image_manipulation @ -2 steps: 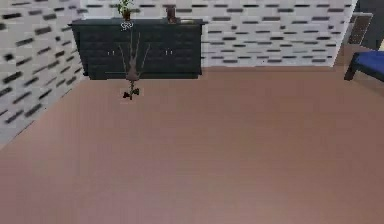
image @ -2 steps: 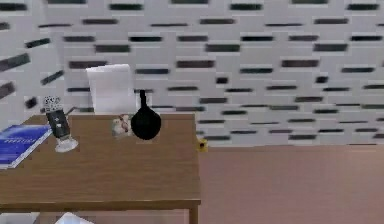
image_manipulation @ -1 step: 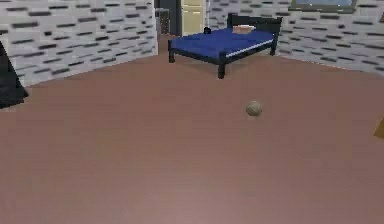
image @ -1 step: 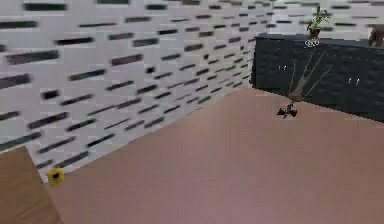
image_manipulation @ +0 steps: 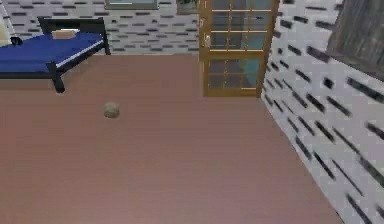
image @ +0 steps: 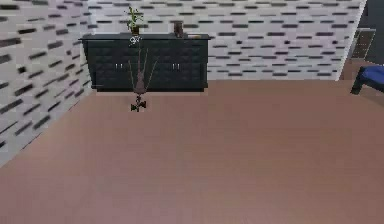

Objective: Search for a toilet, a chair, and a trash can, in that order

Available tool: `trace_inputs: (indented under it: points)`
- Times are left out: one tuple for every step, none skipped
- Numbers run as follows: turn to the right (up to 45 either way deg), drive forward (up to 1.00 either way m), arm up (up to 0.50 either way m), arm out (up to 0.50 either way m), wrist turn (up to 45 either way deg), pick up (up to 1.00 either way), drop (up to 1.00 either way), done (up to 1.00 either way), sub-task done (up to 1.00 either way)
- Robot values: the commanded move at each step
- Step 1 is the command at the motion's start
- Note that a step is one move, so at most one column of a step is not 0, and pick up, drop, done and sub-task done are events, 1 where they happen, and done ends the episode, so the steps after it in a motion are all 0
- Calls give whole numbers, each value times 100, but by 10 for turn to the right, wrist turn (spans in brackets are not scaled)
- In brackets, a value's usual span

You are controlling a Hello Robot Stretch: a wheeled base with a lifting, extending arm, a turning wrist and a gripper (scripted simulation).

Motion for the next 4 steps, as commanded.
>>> trace_inputs:
  points:
    - [210, 0, 0, 0, 0, 0, 0, 0, 0]
    - [0, 35, 0, 0, 0, 0, 0, 0, 0]
    - [-450, 0, 0, 0, 0, 0, 0, 0, 0]
    - [-450, 0, 0, 0, 0, 0, 0, 0, 0]
